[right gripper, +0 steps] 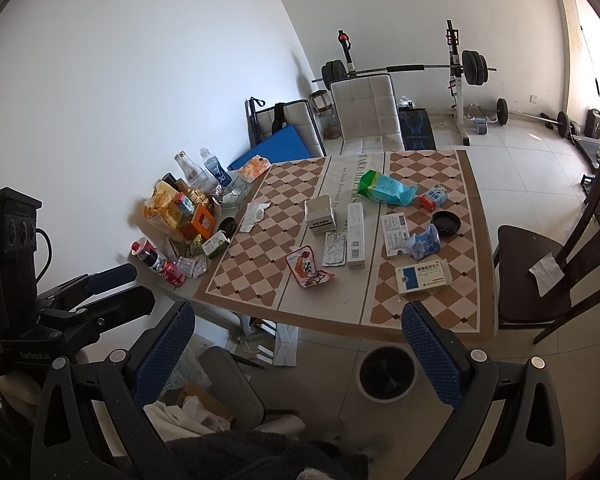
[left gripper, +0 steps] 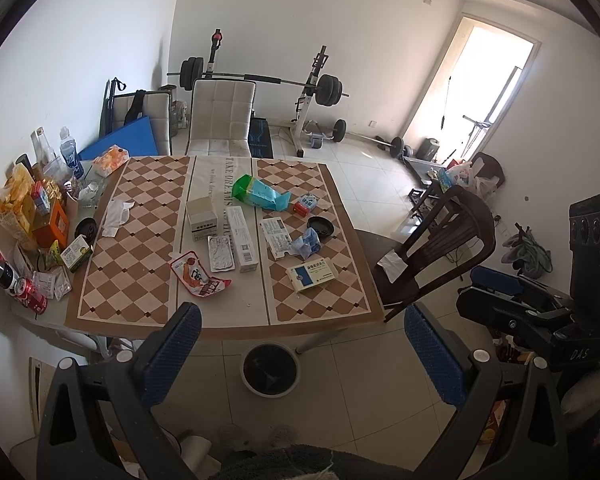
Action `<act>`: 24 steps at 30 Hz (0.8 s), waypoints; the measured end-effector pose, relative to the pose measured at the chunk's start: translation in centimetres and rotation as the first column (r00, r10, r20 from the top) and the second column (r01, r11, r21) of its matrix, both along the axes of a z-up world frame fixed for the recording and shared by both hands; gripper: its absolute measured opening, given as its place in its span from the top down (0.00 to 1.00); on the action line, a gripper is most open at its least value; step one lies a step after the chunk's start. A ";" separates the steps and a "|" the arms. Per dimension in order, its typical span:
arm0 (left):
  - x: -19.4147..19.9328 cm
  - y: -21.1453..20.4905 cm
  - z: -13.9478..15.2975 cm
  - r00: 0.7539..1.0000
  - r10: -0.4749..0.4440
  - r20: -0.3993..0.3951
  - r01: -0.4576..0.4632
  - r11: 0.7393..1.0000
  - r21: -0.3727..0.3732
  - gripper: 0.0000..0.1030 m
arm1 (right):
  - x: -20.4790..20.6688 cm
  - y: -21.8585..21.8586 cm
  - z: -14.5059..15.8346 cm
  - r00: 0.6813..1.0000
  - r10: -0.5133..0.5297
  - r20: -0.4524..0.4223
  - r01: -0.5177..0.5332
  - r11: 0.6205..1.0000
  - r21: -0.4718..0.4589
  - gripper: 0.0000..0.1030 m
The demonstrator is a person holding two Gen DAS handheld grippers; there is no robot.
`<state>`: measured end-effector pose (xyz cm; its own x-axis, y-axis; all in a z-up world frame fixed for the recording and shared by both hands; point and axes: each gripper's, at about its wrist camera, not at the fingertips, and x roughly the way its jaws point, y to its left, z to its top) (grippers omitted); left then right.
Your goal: Collect trash
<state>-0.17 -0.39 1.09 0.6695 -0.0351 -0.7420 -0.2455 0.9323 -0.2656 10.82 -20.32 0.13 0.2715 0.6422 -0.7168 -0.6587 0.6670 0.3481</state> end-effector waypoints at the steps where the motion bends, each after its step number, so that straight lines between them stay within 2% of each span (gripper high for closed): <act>1: 0.0 0.0 0.0 1.000 0.000 0.000 0.000 1.000 0.001 0.00 | 0.0 0.0 0.0 1.000 0.001 -0.001 -0.001 1.000 0.001 0.00; 24: 0.0 -0.1 -0.2 1.000 -0.013 0.000 0.013 1.000 -0.005 0.00 | -0.1 0.3 -0.4 1.000 -0.004 -0.002 0.004 1.000 -0.003 0.00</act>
<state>-0.20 -0.46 0.89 0.6686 -0.0479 -0.7421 -0.2333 0.9340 -0.2704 10.70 -19.99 -0.29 0.2725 0.6390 -0.7193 -0.6555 0.6705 0.3474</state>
